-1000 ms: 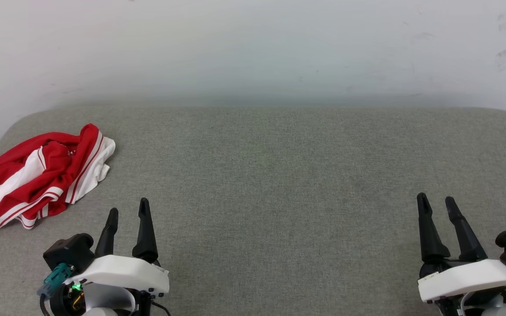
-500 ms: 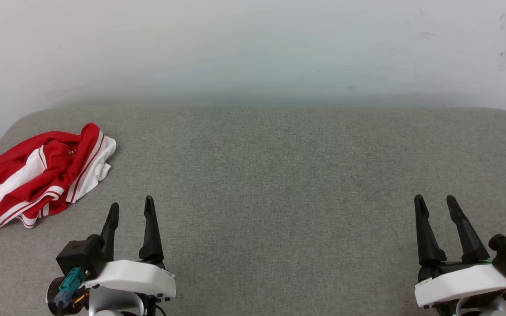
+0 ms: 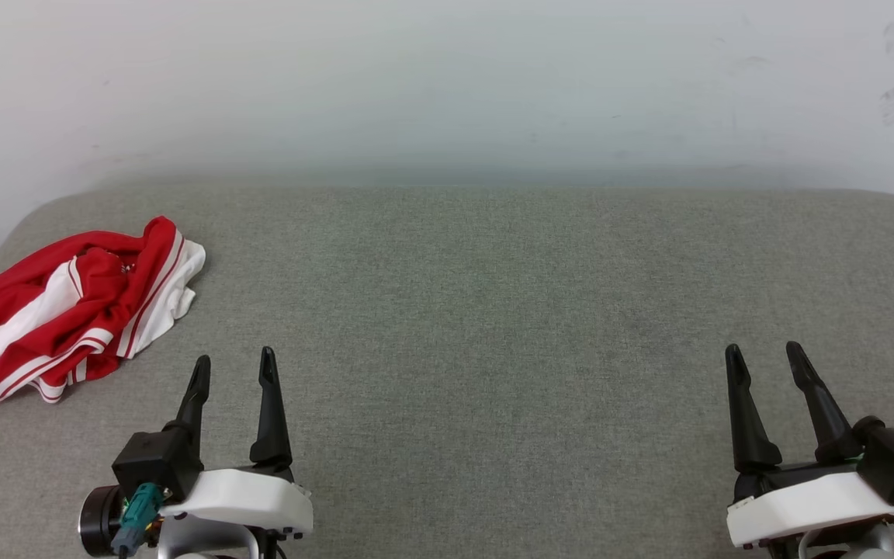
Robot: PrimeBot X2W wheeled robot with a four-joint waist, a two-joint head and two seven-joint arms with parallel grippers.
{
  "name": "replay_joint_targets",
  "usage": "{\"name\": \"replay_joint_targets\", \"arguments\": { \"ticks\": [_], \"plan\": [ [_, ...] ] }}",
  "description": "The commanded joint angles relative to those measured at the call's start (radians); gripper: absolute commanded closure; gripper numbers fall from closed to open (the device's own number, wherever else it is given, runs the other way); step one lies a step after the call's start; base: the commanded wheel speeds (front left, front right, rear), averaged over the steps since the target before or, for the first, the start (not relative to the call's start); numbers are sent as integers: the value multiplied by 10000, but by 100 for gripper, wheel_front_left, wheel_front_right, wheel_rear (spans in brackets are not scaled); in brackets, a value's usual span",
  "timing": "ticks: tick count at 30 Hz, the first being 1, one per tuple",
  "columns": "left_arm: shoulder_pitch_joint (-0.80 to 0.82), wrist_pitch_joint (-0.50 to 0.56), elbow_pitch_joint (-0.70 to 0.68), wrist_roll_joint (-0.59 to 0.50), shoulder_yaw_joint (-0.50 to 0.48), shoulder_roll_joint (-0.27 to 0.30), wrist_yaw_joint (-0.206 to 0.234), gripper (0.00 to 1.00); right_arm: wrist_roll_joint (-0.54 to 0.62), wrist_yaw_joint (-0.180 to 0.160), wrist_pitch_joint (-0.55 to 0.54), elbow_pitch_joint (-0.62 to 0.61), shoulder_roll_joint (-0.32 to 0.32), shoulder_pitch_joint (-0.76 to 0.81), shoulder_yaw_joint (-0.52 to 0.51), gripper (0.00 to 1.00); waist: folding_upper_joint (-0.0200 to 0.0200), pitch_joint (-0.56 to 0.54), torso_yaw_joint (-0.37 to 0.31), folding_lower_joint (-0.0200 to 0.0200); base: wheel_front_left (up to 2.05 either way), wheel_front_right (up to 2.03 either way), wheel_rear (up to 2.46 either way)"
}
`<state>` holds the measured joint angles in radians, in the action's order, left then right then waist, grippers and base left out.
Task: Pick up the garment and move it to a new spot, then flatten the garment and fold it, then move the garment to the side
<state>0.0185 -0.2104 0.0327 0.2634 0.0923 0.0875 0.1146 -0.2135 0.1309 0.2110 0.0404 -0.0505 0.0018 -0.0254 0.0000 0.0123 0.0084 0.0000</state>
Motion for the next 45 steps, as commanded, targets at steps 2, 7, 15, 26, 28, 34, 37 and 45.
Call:
{"name": "replay_joint_targets", "arguments": {
  "ticks": [2,7,15,26,28,34,37,45],
  "plan": [
    [-79,-115,-26,-322,-68,-39,-88,0,280,-3,120,-114,4,76,12,0,0,2,1,0,0,0,0],
    [-102,-218,30,-735,-159,-140,-249,0,635,-3,200,-149,5,107,32,0,0,1,-2,0,0,0,0],
    [-161,-364,106,-1298,-297,-245,-426,0,1054,-3,359,-172,6,145,89,0,0,-2,-36,0,0,0,0],
    [-225,-566,241,-1928,-422,-350,-626,0,1512,-5,555,-168,7,223,137,0,0,-15,-57,0,0,0,0],
    [-237,-573,302,-1886,-444,-361,-665,0,1466,-5,559,-145,7,214,141,0,0,-22,-55,0,0,0,0],
    [-264,-564,420,-1722,-502,-372,-718,0,1212,-5,554,-52,7,240,118,0,0,-50,-38,0,0,0,0],
    [-274,-564,486,-1575,-504,-374,-732,0,961,-5,552,17,7,262,77,0,0,-64,-23,0,0,0,0],
    [-290,-564,609,-1385,-469,-376,-790,0,759,-5,552,124,9,256,3,0,0,-90,17,0,0,0,0]
  ]
}}
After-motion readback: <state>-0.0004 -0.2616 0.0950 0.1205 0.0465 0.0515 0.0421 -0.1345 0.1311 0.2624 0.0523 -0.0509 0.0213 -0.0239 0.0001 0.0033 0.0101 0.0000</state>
